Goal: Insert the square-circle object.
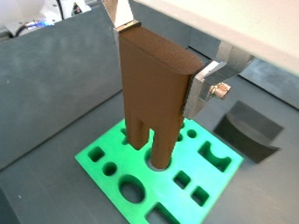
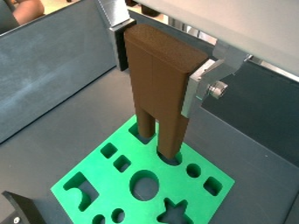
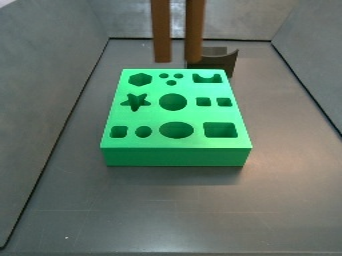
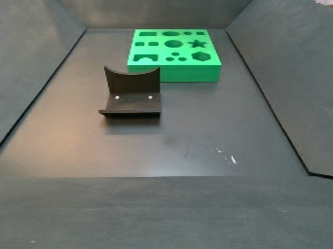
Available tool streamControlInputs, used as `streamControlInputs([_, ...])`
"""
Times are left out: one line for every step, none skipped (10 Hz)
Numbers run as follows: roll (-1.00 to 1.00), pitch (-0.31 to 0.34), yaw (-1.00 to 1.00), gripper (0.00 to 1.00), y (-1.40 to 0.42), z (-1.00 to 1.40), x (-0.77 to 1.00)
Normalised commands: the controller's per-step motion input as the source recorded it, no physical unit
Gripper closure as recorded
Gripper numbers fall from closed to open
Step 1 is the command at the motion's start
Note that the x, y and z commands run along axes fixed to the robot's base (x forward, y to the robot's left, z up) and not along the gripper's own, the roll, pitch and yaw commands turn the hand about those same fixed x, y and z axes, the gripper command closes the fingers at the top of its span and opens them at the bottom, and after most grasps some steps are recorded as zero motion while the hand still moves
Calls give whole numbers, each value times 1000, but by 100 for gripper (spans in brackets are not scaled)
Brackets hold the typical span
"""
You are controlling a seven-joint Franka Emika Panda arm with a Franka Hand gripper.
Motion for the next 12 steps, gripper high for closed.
streamControlInputs([116, -49, 0, 100, -217, -989, -300])
streamControlInputs([161, -76, 0, 100, -217, -991, -309])
streamControlInputs([197, -67, 60, 100, -211, -971, -351])
streamControlInputs([221, -44, 129, 100, -234, -931, -449])
streamControlInputs([146, 0, 169, 100, -374, -1000, -409])
streamControlInputs([90, 0, 120, 100, -346, -900, -291])
streamControlInputs([0, 0, 146, 100, -180, -674, -277])
streamControlInputs([-23, 0, 163, 100, -37, -523, -46])
streamControlInputs([0, 0, 180, 100, -9, -466, 0])
streamControlInputs([-37, -3, 151, 100, -54, -477, -20])
streamControlInputs([-44, 0, 83, 100, -20, -446, -131])
streamControlInputs([-130, 0, 3, 100, 0, -389, -226])
